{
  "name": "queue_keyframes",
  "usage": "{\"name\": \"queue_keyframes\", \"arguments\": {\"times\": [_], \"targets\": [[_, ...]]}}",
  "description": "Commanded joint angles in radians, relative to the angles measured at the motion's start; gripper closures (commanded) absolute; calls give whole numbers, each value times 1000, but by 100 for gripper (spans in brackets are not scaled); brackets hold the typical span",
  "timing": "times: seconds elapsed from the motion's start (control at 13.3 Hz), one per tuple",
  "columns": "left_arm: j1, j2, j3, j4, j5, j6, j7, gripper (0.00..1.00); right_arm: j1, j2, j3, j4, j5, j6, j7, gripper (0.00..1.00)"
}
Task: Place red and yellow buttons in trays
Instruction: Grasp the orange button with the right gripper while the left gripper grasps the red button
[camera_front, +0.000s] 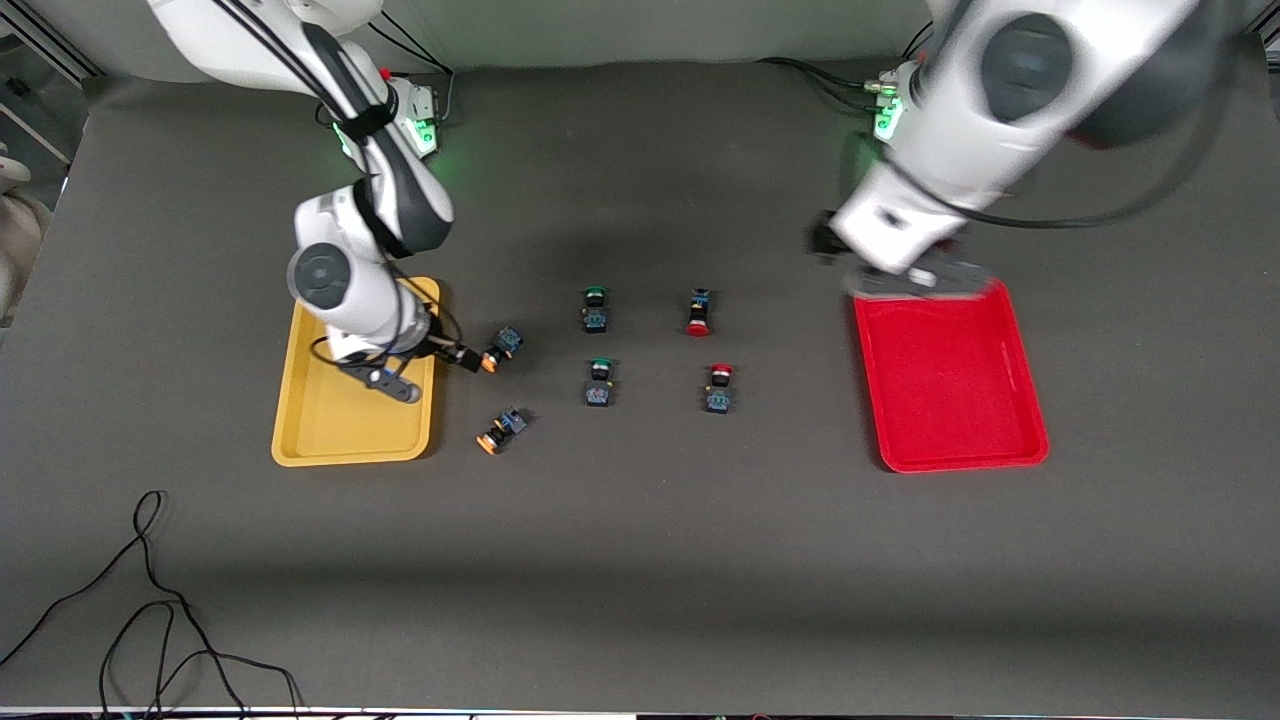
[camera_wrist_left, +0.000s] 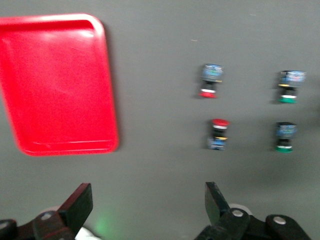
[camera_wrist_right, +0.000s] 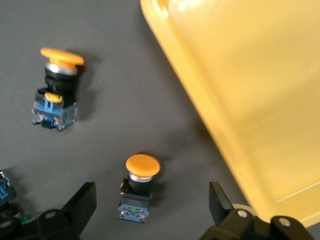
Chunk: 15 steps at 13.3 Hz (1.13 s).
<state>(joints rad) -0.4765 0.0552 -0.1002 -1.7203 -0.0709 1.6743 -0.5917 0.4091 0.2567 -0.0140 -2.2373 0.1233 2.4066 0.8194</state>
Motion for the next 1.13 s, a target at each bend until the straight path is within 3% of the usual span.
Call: {"name": "queue_keyframes", "arguments": {"times": [0.0, 0.23, 0.53, 0.75, 0.83, 0.9, 1.05], "targets": [[-147, 26, 19, -2, 5, 57, -163, 0, 48, 50, -1, -19, 15, 83, 81, 0], [-211, 58, 19, -13, 16, 88, -172, 0, 89, 99, -1, -54, 15, 180, 133, 0], [-270, 101, 19, -200, 34, 367, -171, 1, 112, 153, -1, -54, 15, 258, 164, 4], [-284, 217, 20, -269, 40, 546, -172, 1, 109, 151, -1, -53, 15, 249, 150, 57], [-284, 266, 20, -271, 60, 588, -175, 1, 109, 148, -1, -53, 13, 249, 149, 70], [-283, 309, 20, -272, 69, 623, -174, 1, 108, 141, -1, -53, 15, 246, 144, 80], [-283, 397, 20, -274, 74, 703, -175, 1, 105, 109, -1, -47, 13, 208, 141, 90]]}}
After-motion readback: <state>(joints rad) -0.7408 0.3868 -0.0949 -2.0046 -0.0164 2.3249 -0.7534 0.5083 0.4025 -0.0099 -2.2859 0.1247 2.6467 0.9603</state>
